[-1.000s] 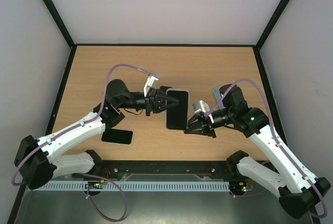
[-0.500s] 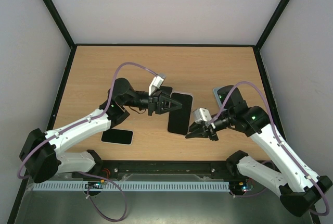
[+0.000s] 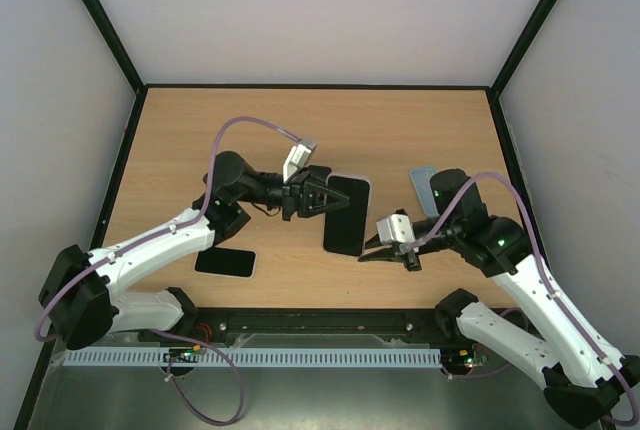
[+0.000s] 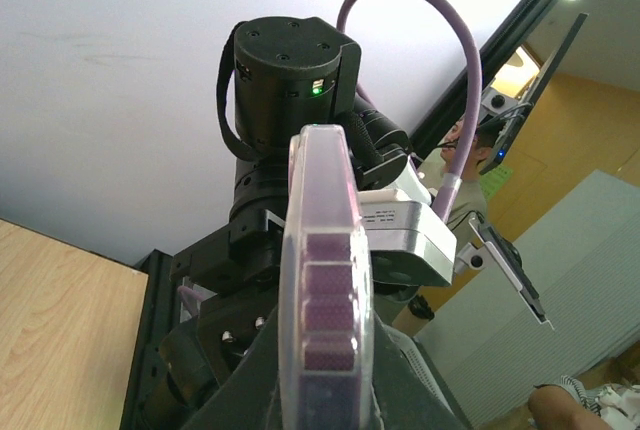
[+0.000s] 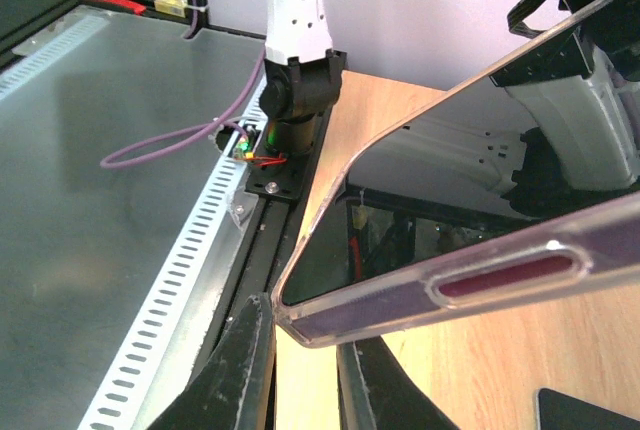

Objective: Take the phone out of the phone case

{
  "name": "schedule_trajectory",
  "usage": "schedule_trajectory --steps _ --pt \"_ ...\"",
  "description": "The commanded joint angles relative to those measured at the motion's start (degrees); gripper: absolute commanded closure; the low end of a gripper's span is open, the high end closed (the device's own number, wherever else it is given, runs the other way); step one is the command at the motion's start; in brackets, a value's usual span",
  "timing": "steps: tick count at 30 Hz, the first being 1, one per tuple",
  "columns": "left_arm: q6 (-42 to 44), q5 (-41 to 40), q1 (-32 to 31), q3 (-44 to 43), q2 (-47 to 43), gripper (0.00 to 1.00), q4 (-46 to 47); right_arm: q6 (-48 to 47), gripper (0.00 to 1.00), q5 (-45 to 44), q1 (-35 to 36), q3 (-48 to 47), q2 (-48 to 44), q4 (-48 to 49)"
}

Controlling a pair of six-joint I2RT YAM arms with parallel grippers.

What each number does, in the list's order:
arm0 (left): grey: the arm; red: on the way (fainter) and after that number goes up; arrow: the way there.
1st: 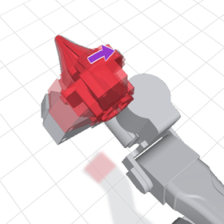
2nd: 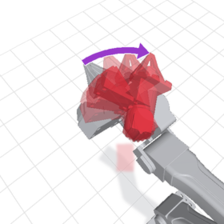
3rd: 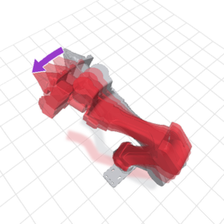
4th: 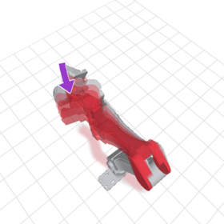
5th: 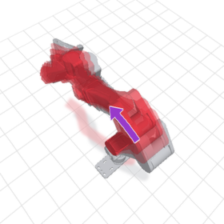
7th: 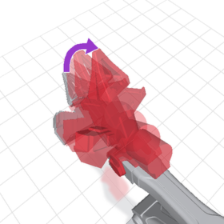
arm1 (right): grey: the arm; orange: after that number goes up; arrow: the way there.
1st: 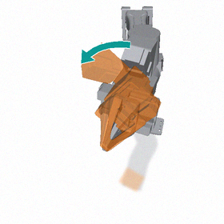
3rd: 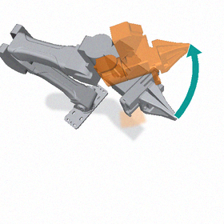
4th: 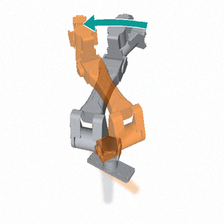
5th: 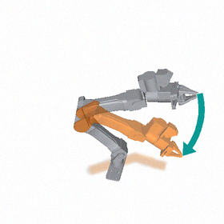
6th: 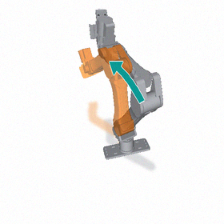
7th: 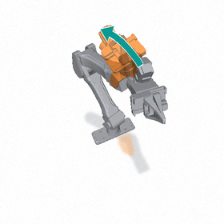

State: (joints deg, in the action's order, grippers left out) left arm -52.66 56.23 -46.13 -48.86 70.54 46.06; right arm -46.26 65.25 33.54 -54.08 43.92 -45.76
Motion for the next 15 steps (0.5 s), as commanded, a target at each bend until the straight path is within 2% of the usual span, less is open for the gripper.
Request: schedule_trajectory --steps 1,4,7,10,15 --pt "-7.2 10.9 -4.0 -2.3 -0.6 0.97 5.4 -4.0 0.89 -16.1 -1.3 1.2 1.4 6.8" --pt "-6.2 11.7 -4.6 -3.1 0.5 0.97 4.6 -4.1 0.90 -19.9 -1.3 1.6 1.2 7.4" --pt "-6.0 11.9 -4.9 -3.3 1.2 0.97 4.5 0.5 0.92 -22.0 -1.4 1.4 0.4 9.6" --pt "-4.2 11.4 -4.8 -3.3 1.0 0.97 3.2 6.0 0.92 -20.2 -1.9 0.7 -0.1 11.4" --pt "2.0 6.9 -3.5 -3.6 -1.2 0.98 -5.4 11.2 0.88 -17.7 -2.2 -0.5 -1.0 10.3"
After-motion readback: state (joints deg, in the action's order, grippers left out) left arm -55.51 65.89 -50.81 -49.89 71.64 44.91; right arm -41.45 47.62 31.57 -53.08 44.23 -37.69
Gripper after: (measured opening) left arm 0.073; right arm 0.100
